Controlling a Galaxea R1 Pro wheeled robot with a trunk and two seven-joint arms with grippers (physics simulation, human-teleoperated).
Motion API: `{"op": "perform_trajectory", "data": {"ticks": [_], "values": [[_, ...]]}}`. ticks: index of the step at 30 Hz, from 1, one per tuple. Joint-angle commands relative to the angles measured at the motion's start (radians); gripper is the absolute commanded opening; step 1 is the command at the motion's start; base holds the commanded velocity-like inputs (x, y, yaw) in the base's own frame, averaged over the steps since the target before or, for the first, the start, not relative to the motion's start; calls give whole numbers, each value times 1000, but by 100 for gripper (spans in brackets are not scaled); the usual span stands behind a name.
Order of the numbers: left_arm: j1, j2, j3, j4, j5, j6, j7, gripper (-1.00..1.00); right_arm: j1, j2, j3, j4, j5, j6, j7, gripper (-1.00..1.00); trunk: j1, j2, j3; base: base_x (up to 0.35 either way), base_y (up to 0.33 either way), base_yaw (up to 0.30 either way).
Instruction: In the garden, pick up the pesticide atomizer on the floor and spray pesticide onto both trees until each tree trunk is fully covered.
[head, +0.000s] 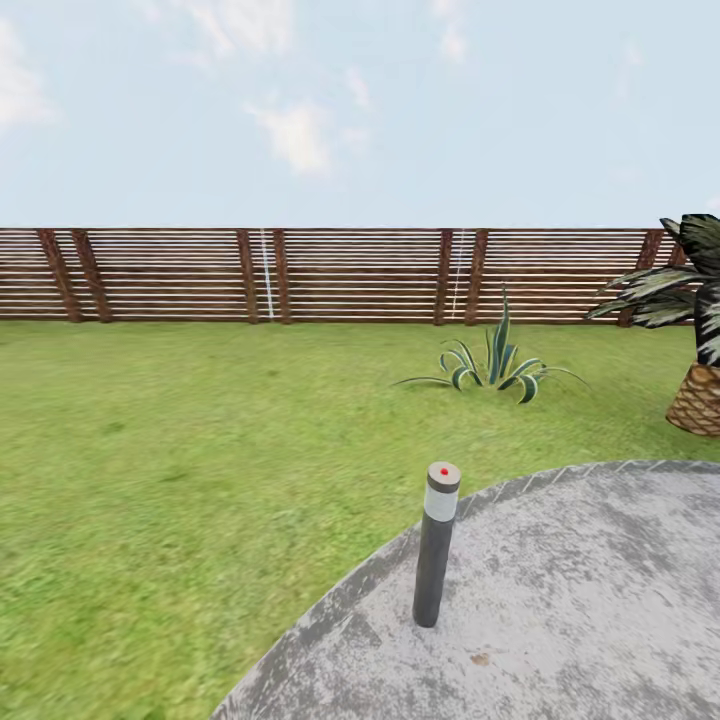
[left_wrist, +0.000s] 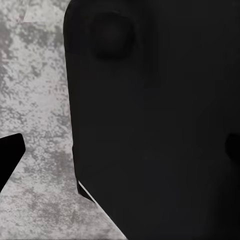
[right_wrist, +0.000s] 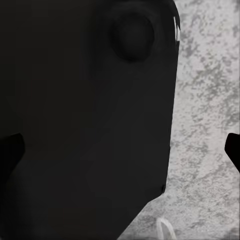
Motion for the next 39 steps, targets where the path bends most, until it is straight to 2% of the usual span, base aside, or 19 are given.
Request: {"op": "perform_trajectory", "data": {"ticks": [1, 6, 12, 20, 22, 26, 30, 31, 34, 35, 39], "values": [[6, -2, 3, -6, 5, -6, -3, 100, -6, 6, 2, -6, -1, 5, 3, 100, 1, 0, 0, 0, 0, 0], [35, -11, 3, 21, 9, 11, -2, 100, -34, 16, 0, -34, -3, 33, 2, 100, 1, 0, 0, 0, 0, 0], [50, -10, 6, -3, 11, 45, -2, 100, -62, 46, 0, -49, -2, 63, 0, 100, 1, 0, 0, 0, 0, 0], [27, 26, 6, -49, 8, 62, 14, 100, -64, 41, -2, -52, 0, 63, -5, 100, 1, 0, 0, 0, 0, 0], [15, 38, 18, -60, 9, 62, 15, 100, -64, 36, -3, -56, 0, 62, -5, 100, 1, 0, 0, 0, 0, 0], [-8, 60, 41, -83, 8, 61, 15, 100, -64, 14, -5, -68, -2, 49, -5, 100, 1, 0, 0, 0, 0, 0], [-31, 61, 64, -106, 9, 56, 14, 100, -64, 6, -6, -83, -2, 26, -5, 100, 1, 0, 0, 0, 0, 0], [-202, 62, 81, -414, 8, 14, 14, 100, -64, 2, -5, -100, -2, -55, -5, 100, 1, 0, 0, 0, 0, 0], [-209, 63, 82, -410, 7, -42, 14, 100, -64, -9, -5, -131, -1, -62, -6, 100, 1, 0, 0, 0, 0, 0], [-210, 64, 83, -409, 6, -66, 14, 100, -64, -21, -5, -152, -1, -65, -6, 100, 1, 0, 0, 0, 0, 0], [-205, 66, 83, -408, 2, -106, 13, 100, -64, -99, -6, -272, -2, -68, -6, 100, 1, 0, 0, 0, 0, 0]]}}
